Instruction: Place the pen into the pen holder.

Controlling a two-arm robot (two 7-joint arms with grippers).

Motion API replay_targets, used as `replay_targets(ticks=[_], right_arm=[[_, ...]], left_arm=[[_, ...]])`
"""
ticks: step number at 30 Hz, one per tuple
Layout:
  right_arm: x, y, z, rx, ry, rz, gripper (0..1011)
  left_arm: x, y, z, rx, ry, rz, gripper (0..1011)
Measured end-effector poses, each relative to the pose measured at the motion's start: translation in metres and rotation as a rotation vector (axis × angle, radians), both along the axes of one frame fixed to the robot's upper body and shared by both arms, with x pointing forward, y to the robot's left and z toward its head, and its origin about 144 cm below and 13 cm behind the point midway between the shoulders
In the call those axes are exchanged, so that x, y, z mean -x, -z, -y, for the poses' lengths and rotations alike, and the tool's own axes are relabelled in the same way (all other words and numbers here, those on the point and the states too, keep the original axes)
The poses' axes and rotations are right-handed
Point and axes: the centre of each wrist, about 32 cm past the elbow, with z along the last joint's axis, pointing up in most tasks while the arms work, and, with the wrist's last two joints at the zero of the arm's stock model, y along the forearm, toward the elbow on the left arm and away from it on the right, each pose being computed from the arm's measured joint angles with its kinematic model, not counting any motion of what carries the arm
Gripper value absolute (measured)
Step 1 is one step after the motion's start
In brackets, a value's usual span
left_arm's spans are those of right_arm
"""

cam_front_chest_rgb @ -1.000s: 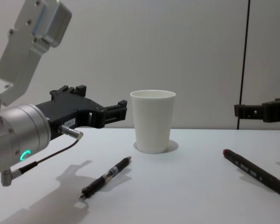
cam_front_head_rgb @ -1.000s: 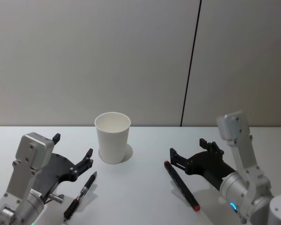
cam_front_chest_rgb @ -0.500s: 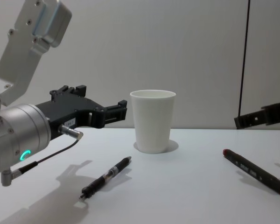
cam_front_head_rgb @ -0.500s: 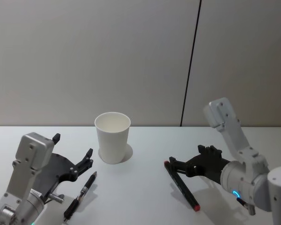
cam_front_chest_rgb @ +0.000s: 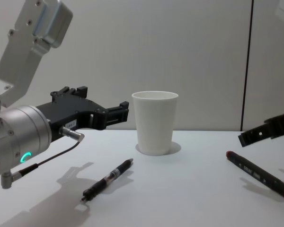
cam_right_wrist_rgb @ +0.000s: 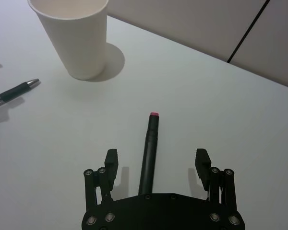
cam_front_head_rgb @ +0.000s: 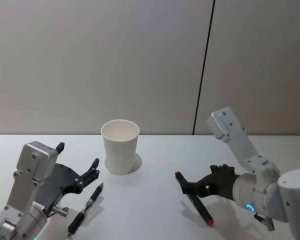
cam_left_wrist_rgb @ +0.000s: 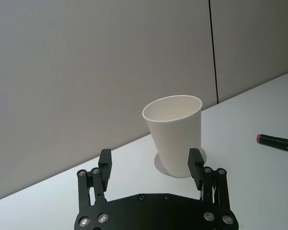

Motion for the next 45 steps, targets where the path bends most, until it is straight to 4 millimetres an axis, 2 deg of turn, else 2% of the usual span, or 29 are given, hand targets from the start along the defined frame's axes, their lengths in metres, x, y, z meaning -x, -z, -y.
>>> replay_targets(ticks=[11,32,45], right_arm=[[-0.005,0.006,-0.007,0.006,0.045,-0.017,1001],[-0.023,0.037,-0.024,-0.017,0.148,-0.056,1001],[-0.032,0.047,-0.031,-0.027,0.16,-0.064,1001]], left_arm=[[0.0,0.0,0.0,0.0,0.0,0.0,1003],[0.0,0.0,0.0,0.0,0.0,0.0,1003],[0.0,0.0,0.0,0.0,0.0,0.0,1003]])
